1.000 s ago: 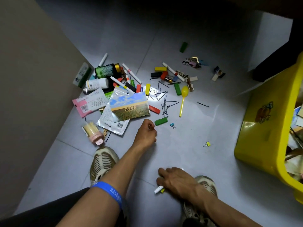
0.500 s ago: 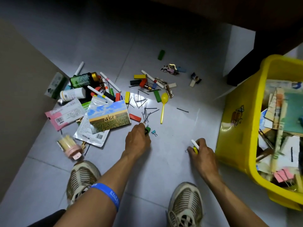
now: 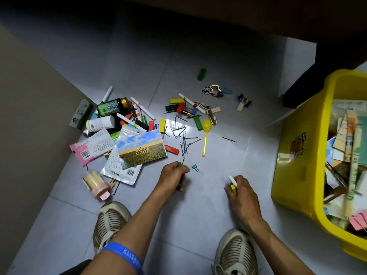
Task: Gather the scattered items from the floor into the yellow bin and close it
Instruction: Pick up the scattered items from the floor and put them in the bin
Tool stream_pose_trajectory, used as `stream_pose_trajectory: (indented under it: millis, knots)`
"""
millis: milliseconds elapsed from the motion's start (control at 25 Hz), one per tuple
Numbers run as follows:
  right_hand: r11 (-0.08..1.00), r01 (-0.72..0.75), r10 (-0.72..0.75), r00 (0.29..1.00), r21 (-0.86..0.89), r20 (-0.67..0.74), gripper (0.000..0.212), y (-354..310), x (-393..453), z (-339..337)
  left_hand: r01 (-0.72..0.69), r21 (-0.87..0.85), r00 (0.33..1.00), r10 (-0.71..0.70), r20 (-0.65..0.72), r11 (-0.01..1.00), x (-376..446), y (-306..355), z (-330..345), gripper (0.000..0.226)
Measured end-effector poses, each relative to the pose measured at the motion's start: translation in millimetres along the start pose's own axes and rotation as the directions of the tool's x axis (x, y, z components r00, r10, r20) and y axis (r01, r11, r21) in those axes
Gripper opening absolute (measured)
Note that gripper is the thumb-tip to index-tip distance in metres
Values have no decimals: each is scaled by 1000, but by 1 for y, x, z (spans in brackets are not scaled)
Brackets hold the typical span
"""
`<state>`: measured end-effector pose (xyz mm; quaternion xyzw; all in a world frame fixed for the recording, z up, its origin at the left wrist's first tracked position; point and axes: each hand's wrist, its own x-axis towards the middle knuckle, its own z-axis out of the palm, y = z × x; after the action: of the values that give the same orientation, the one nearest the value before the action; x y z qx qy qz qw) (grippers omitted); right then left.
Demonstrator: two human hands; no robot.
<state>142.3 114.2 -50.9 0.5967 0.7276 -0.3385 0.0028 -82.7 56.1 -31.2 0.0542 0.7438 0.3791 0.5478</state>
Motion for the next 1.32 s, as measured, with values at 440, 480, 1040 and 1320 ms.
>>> stream_pose_trajectory:
  millis: [440,480,1040,1320]
  knots:
    - [735,-328,166,936,594,312,12,-48,28,-5,-248,811,814,568,-122,530,34,25,-15,32]
    - [619,-412,169,901,669,399,12,-58,31,-3,-247,852,820,568,-70,462,38,28,-19,22]
    - [997,-21,25,998,-79,54,28,-110,115,23,-91,190,989,111,-94,978,21,12,-16,14]
    - [997,-5,5,1000,-72,7,38,-106,102,15,-24,-197,998,13,-53,980,4,43,-1,18]
